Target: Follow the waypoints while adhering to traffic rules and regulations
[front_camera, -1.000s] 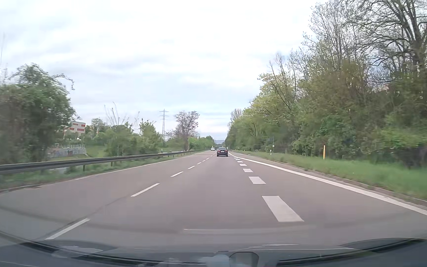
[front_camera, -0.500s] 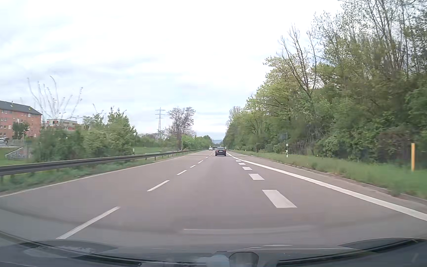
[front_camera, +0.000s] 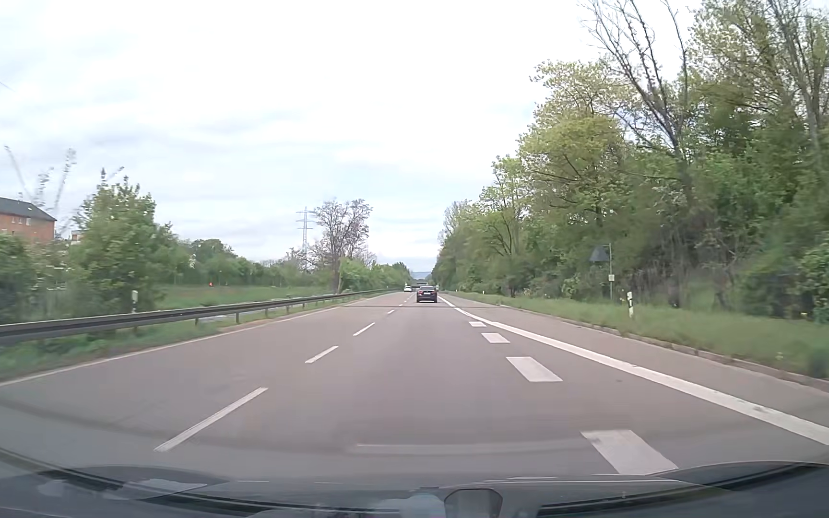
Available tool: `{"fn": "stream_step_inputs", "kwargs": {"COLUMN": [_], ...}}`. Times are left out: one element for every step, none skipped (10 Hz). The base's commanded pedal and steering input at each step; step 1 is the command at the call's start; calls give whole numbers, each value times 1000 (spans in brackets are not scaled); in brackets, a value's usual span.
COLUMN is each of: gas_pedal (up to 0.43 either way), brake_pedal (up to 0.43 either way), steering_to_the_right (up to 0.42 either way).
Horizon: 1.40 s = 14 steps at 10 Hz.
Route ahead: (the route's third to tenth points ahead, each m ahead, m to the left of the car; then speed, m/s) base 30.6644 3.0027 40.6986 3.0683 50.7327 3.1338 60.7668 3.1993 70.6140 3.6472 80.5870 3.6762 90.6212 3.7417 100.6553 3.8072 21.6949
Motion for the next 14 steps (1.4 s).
{"fn": "stream_step_inputs", "kwargs": {"gas_pedal": [67,67,67,67,67,67,67,67,67,67,67,67,67,67], "brake_pedal": [0,0,0,0,0,0,0,0,0,0,0,0,0,0], "steering_to_the_right": [1,1,0,0,-1,-1,-1,0,-1,-1,-1,-1,-1,-2]}}
